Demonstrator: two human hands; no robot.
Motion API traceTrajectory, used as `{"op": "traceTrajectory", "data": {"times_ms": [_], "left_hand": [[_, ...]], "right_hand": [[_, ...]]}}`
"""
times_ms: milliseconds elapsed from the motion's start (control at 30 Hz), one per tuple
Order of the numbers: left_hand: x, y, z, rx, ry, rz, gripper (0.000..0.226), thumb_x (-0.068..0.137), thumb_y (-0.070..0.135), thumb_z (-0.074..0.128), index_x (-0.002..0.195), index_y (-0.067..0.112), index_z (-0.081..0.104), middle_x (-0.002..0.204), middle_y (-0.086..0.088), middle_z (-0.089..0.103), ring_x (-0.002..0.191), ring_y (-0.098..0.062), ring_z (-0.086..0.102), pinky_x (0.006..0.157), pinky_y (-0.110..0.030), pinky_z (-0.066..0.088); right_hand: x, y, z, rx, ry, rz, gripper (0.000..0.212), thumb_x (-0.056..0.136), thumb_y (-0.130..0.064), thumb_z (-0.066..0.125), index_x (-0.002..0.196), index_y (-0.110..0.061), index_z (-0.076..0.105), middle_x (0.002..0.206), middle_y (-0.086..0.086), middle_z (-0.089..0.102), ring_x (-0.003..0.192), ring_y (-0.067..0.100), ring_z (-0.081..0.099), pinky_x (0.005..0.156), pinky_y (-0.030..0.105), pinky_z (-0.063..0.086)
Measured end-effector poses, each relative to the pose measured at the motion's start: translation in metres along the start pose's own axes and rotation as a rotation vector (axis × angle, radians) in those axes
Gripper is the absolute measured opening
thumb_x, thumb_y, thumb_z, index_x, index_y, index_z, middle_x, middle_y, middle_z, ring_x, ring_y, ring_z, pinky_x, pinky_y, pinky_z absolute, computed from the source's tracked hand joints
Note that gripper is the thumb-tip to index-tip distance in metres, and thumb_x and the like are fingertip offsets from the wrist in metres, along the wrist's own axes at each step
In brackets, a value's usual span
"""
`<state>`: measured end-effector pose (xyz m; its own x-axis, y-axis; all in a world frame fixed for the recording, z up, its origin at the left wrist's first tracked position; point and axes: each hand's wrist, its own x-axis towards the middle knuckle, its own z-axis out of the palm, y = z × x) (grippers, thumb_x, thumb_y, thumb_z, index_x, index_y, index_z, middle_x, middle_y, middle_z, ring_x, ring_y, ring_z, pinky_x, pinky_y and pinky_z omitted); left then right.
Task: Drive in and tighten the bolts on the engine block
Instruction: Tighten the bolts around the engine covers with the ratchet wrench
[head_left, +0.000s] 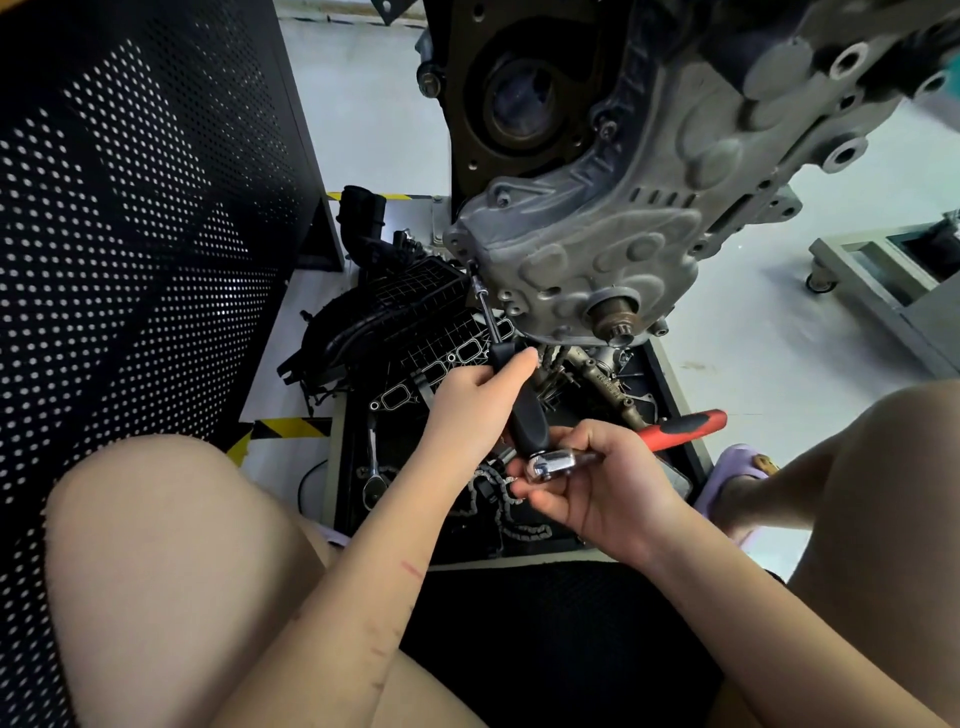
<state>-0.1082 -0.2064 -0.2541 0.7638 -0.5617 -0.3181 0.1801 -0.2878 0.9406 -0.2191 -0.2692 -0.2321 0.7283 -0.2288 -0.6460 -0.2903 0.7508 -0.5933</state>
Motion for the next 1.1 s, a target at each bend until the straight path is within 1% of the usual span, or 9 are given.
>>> {"op": "traceTrajectory", "data": {"times_ms": [133, 233, 333, 400, 500, 600, 800, 1000, 1100], "left_hand": [[0.000, -0.001, 0.003, -0.046, 0.022, -0.025, 0.045, 0.081, 0.045, 0.062, 0.045, 0.018, 0.054, 0.044, 0.012, 0.054, 0.054, -0.009, 0.052, 0.060, -0.025, 0.040], [0.000, -0.004, 0.006, 0.005, 0.066, 0.026, 0.047, 0.082, 0.043, 0.061, 0.044, 0.018, 0.046, 0.038, 0.012, 0.043, 0.048, -0.010, 0.044, 0.056, -0.026, 0.035], [0.002, -0.005, 0.006, 0.090, 0.111, 0.072, 0.048, 0.083, 0.042, 0.060, 0.045, 0.017, 0.043, 0.033, 0.012, 0.037, 0.044, -0.009, 0.039, 0.049, -0.025, 0.032], [0.002, -0.006, 0.005, 0.079, 0.110, 0.069, 0.051, 0.083, 0.041, 0.060, 0.042, 0.016, 0.045, 0.033, 0.013, 0.038, 0.041, -0.006, 0.039, 0.047, -0.024, 0.031], [0.000, -0.006, 0.005, 0.022, 0.051, 0.047, 0.053, 0.084, 0.041, 0.060, 0.037, 0.018, 0.051, 0.033, 0.014, 0.042, 0.034, 0.002, 0.040, 0.039, -0.014, 0.033], [0.000, -0.003, 0.005, -0.062, -0.002, -0.022, 0.039, 0.084, 0.043, 0.060, 0.054, 0.018, 0.055, 0.041, 0.013, 0.051, 0.037, 0.001, 0.047, 0.037, -0.011, 0.034], [-0.002, -0.001, 0.008, -0.212, -0.158, -0.137, 0.039, 0.086, 0.037, 0.055, 0.052, 0.018, 0.059, 0.048, 0.004, 0.056, 0.052, -0.014, 0.052, 0.058, -0.026, 0.038], [-0.005, -0.003, 0.012, -0.247, -0.100, -0.104, 0.033, 0.088, 0.028, 0.054, 0.059, 0.013, 0.056, 0.043, 0.007, 0.054, 0.039, -0.004, 0.051, 0.041, -0.011, 0.037], [-0.006, -0.003, 0.014, -0.211, -0.039, -0.077, 0.030, 0.087, 0.028, 0.057, 0.062, 0.011, 0.056, 0.051, 0.002, 0.054, 0.044, -0.007, 0.050, 0.046, -0.015, 0.039]], "right_hand": [[-0.008, -0.007, 0.007, -0.281, 0.092, -0.161, 0.021, 0.086, 0.002, 0.036, 0.084, 0.004, 0.057, 0.056, 0.017, 0.064, 0.044, 0.024, 0.063, 0.040, 0.024, 0.051], [-0.011, -0.009, 0.012, -0.762, 0.208, -0.397, 0.015, 0.084, -0.003, 0.047, 0.077, -0.009, 0.058, 0.055, 0.006, 0.059, 0.045, 0.019, 0.058, 0.046, 0.030, 0.052], [-0.010, -0.007, 0.015, -1.101, 0.259, -0.557, 0.009, 0.079, -0.010, 0.049, 0.079, -0.004, 0.055, 0.056, 0.005, 0.051, 0.057, 0.031, 0.056, 0.054, 0.037, 0.049], [-0.009, -0.008, 0.016, -0.998, 0.253, -0.493, 0.011, 0.080, -0.007, 0.048, 0.081, -0.003, 0.058, 0.056, 0.010, 0.059, 0.054, 0.029, 0.060, 0.052, 0.036, 0.052], [-0.011, -0.011, 0.015, -0.727, 0.199, -0.324, 0.018, 0.083, -0.003, 0.048, 0.079, -0.015, 0.061, 0.048, 0.001, 0.063, 0.041, 0.015, 0.058, 0.046, 0.026, 0.051], [-0.012, -0.010, 0.013, -0.637, 0.199, -0.319, 0.024, 0.083, -0.002, 0.049, 0.072, -0.019, 0.061, 0.047, 0.000, 0.061, 0.040, 0.017, 0.057, 0.044, 0.025, 0.051], [-0.012, -0.010, 0.015, -0.588, 0.160, -0.349, 0.026, 0.082, 0.001, 0.045, 0.066, -0.014, 0.060, 0.045, 0.003, 0.059, 0.038, 0.019, 0.054, 0.041, 0.023, 0.049], [-0.013, -0.012, 0.013, -0.561, 0.128, -0.351, 0.033, 0.080, 0.004, 0.044, 0.059, -0.014, 0.062, 0.044, 0.005, 0.059, 0.037, 0.020, 0.054, 0.039, 0.022, 0.047], [-0.013, -0.010, 0.011, -0.479, 0.115, -0.338, 0.047, 0.081, 0.006, 0.043, 0.048, -0.016, 0.067, 0.044, 0.006, 0.058, 0.037, 0.022, 0.057, 0.038, 0.023, 0.049]]}}
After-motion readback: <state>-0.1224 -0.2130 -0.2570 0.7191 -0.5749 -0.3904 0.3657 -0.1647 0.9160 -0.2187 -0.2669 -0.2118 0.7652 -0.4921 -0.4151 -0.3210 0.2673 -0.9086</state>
